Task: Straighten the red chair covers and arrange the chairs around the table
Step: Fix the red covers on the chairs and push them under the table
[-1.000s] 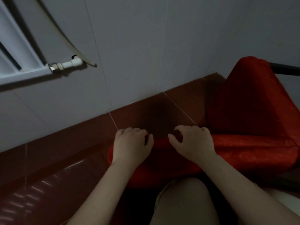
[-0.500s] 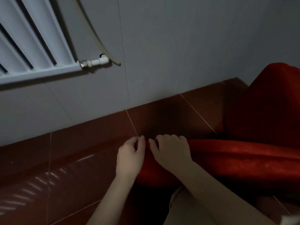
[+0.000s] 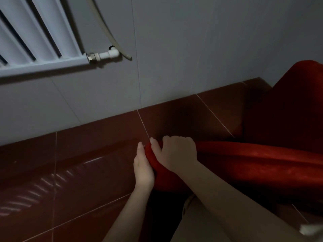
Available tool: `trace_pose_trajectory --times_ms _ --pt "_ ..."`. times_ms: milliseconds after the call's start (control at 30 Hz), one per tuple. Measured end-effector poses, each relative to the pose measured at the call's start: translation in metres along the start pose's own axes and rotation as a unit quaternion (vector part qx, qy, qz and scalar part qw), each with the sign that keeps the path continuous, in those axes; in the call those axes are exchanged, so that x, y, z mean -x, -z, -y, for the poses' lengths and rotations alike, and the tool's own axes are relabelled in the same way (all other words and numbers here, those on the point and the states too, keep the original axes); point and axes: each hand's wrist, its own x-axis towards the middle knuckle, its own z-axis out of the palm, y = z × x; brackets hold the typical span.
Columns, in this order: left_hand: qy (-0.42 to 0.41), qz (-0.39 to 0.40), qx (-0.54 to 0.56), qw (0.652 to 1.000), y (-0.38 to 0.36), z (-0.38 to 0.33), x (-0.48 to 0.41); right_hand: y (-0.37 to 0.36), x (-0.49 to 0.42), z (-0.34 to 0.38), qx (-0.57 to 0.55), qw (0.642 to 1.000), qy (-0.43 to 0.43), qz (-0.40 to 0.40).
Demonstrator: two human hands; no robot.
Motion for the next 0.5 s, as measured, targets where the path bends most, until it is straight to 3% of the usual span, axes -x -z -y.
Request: trace_pose_trajectory --times_ms 67,200,500 --pt "0.006 -0.002 -0.008 1.0 -0.002 0.005 -0.005 0.0 0.001 0.001 0.005 1.0 -0.001 -0.01" --pt "-0.081 -0.066 -0.156 0.982 -0.011 0.014 -0.009 0.0 0.002 0.003 0.008 1.0 -0.004 -0.026" --pt "-0.119 -0.046 -0.087 0.988 -0.008 0.017 -0.02 -0.007 0.007 0.002 0.004 0.999 0.009 -0.054"
